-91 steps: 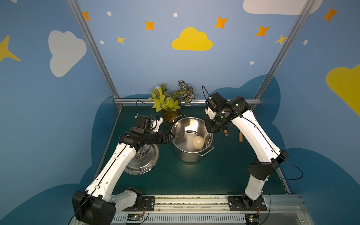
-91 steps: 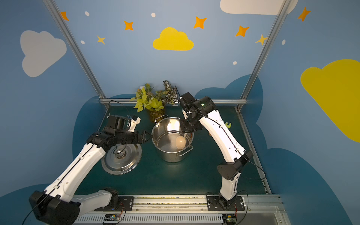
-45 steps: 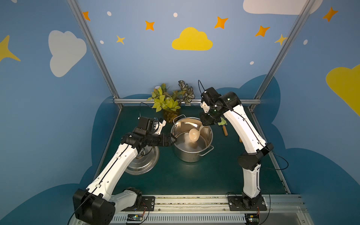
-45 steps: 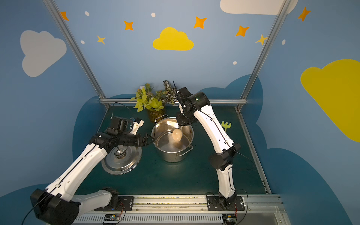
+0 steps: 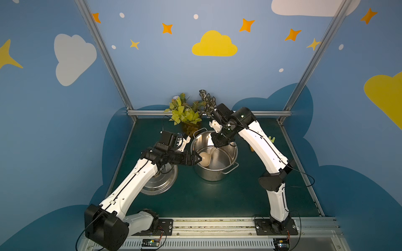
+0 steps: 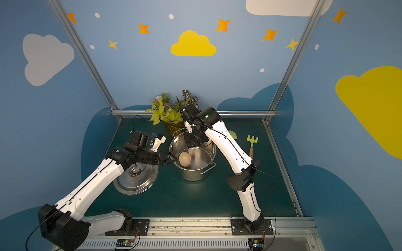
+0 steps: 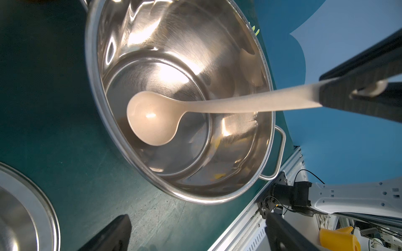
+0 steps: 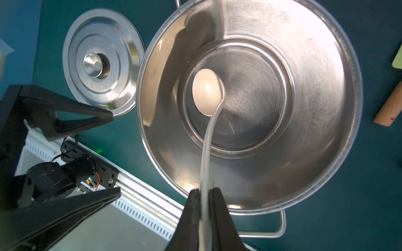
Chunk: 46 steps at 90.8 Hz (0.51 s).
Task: Stir the soup with a spoon
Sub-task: Stir the soup in the pan with a stick.
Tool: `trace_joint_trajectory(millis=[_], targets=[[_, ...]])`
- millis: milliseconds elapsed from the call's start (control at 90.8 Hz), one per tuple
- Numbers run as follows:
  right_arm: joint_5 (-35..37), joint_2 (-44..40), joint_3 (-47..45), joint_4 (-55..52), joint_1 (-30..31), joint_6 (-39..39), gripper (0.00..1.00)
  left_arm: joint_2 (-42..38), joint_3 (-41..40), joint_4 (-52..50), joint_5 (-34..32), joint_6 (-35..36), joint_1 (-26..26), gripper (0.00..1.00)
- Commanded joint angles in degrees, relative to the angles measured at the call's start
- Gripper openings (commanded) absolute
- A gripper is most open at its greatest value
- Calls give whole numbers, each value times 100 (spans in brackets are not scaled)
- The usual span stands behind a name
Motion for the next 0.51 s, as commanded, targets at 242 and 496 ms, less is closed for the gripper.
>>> trace_joint_trajectory(millis=[242,496], targets=[[872,-1124,-1123,-419,-343,93,0,53,114,-11,-19,50,-23,100],[758,-831,-1036,74,-744,121,0,46,77,36,4,28,-46,100]])
